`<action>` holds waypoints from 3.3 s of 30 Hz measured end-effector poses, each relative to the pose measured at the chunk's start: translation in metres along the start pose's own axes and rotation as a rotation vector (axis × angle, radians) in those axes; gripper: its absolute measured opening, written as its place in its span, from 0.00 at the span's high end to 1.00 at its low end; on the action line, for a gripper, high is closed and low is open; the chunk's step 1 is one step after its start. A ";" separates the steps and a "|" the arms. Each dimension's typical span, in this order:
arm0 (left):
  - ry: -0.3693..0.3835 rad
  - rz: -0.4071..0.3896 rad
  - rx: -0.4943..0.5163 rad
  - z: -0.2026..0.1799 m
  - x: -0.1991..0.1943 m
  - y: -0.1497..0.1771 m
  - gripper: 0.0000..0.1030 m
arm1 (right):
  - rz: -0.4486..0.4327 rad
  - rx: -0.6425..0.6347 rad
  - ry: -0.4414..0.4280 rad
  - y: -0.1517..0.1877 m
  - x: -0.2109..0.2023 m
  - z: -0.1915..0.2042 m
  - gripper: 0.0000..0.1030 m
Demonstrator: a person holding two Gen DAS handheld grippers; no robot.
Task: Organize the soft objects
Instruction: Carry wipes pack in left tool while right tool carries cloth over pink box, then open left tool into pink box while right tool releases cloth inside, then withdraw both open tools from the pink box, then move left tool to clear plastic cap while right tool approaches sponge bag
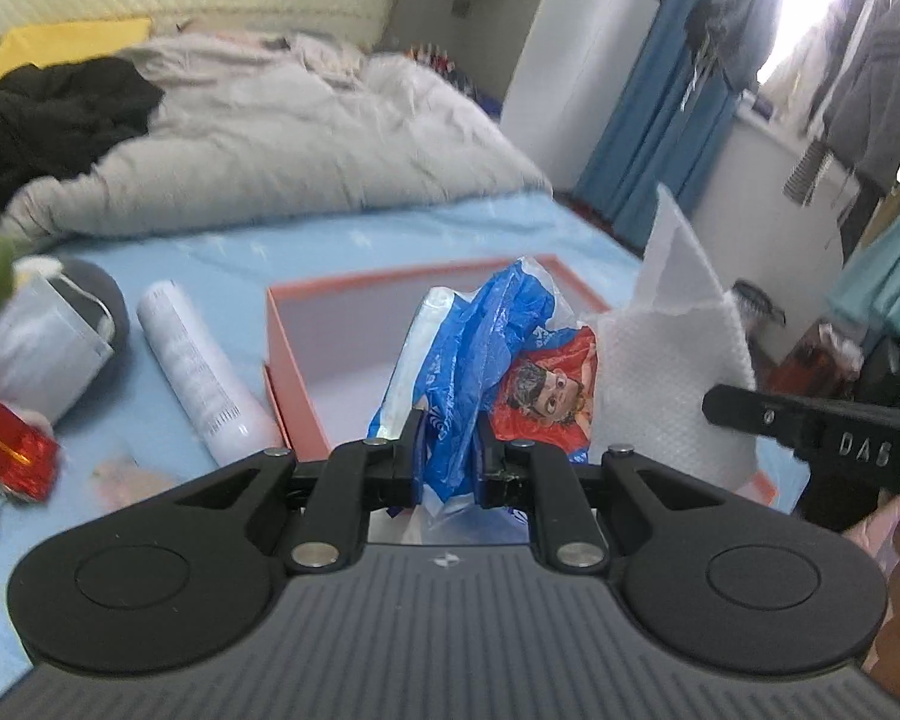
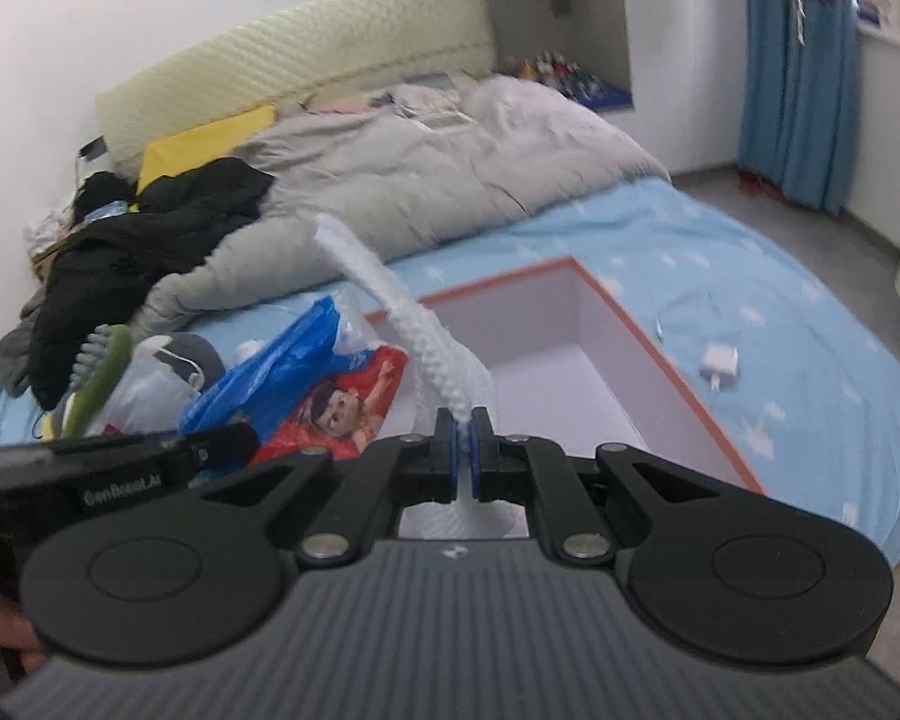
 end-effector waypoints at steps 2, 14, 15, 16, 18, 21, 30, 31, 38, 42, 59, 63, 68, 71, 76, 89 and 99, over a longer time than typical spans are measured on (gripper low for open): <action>-0.013 0.047 -0.001 0.003 0.017 0.011 0.83 | 0.033 0.010 -0.002 0.011 0.010 -0.005 0.92; -0.048 0.144 0.016 0.010 0.050 0.030 0.71 | 0.143 0.107 0.013 0.072 0.049 -0.018 0.85; -0.049 0.137 0.017 0.010 0.048 0.029 0.68 | 0.147 0.111 0.013 0.075 0.049 -0.018 0.82; -0.053 0.131 0.018 0.010 0.046 0.029 0.67 | 0.146 0.111 0.012 0.076 0.049 -0.018 0.68; -0.049 0.127 0.014 0.011 0.042 0.029 0.60 | 0.136 0.105 0.003 0.075 0.047 -0.016 0.56; -0.039 0.112 0.003 0.012 0.034 0.026 0.60 | 0.107 0.082 0.005 0.070 0.039 -0.015 0.57; -0.019 -0.008 0.033 0.011 -0.016 0.007 0.60 | -0.012 0.053 0.010 0.047 0.001 -0.008 0.57; -0.017 -0.023 0.038 0.012 -0.023 0.006 0.60 | -0.026 0.049 0.008 0.045 -0.003 -0.006 0.57; -0.017 -0.114 0.065 0.022 -0.074 0.006 0.59 | -0.116 -0.004 -0.026 0.029 -0.029 0.022 0.57; -0.017 -0.154 0.027 0.038 -0.098 0.008 0.57 | -0.159 -0.033 -0.054 0.024 -0.040 0.044 0.57; -0.082 -0.227 -0.088 0.120 -0.168 0.042 0.56 | -0.176 -0.142 -0.217 0.042 -0.056 0.140 0.57; -0.093 -0.217 -0.113 0.136 -0.171 0.060 0.54 | -0.145 -0.159 -0.240 0.056 -0.053 0.158 0.57; -0.135 -0.216 -0.118 0.155 -0.169 0.077 0.54 | -0.112 -0.193 -0.252 0.069 -0.046 0.173 0.57; -0.132 -0.226 -0.161 0.167 -0.168 0.084 0.54 | -0.082 -0.211 -0.255 0.077 -0.045 0.178 0.57; -0.134 -0.229 -0.204 0.180 -0.163 0.093 0.50 | -0.051 -0.259 -0.226 0.085 -0.043 0.185 0.57; -0.172 -0.236 -0.287 0.226 -0.153 0.118 0.49 | 0.050 -0.349 -0.249 0.097 -0.023 0.219 0.57; -0.175 -0.209 -0.300 0.247 -0.131 0.135 0.38 | 0.124 -0.336 -0.271 0.106 0.010 0.240 0.57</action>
Point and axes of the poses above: each gripper's, at about its wrist camera, not at the fingertips, and x roughly the way its jaws point, z to its left, y to its underside, the point moved 8 cm from there along x, roughly the way its jaws point, and after that the axes turned 14 degrees about -x, right-handed, at the moved point
